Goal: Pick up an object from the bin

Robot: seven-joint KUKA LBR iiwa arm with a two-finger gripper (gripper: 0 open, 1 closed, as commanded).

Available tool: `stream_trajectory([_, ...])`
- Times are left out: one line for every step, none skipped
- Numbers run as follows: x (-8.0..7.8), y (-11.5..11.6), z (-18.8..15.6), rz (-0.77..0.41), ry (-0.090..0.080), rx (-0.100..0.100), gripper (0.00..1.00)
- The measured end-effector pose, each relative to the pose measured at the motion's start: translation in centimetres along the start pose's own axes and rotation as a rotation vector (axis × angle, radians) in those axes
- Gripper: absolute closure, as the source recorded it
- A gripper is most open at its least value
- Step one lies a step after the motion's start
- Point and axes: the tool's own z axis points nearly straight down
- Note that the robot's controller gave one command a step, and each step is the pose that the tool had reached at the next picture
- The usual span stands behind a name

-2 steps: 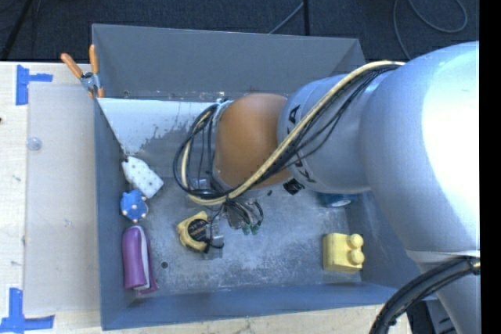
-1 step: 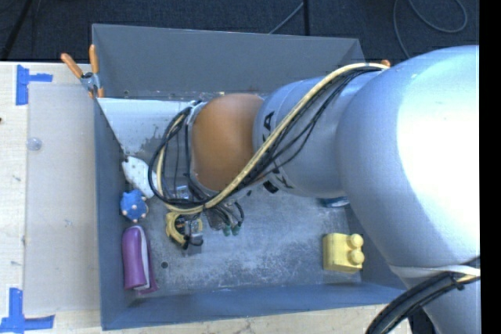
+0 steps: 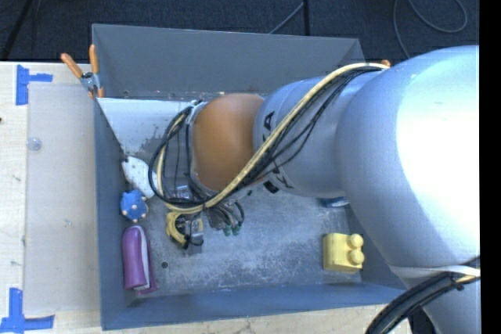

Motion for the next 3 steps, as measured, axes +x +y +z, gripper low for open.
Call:
stream_trajectory([0.00, -0.03, 0.00, 0.003, 0.000, 0.000, 1.00])
stream_trajectory([0.00, -0.04, 0.00, 0.004, 0.000, 0.000, 1.00])
stream_trajectory([0.00, -0.05, 0.00, 0.006, 0.000, 0.000, 1.00])
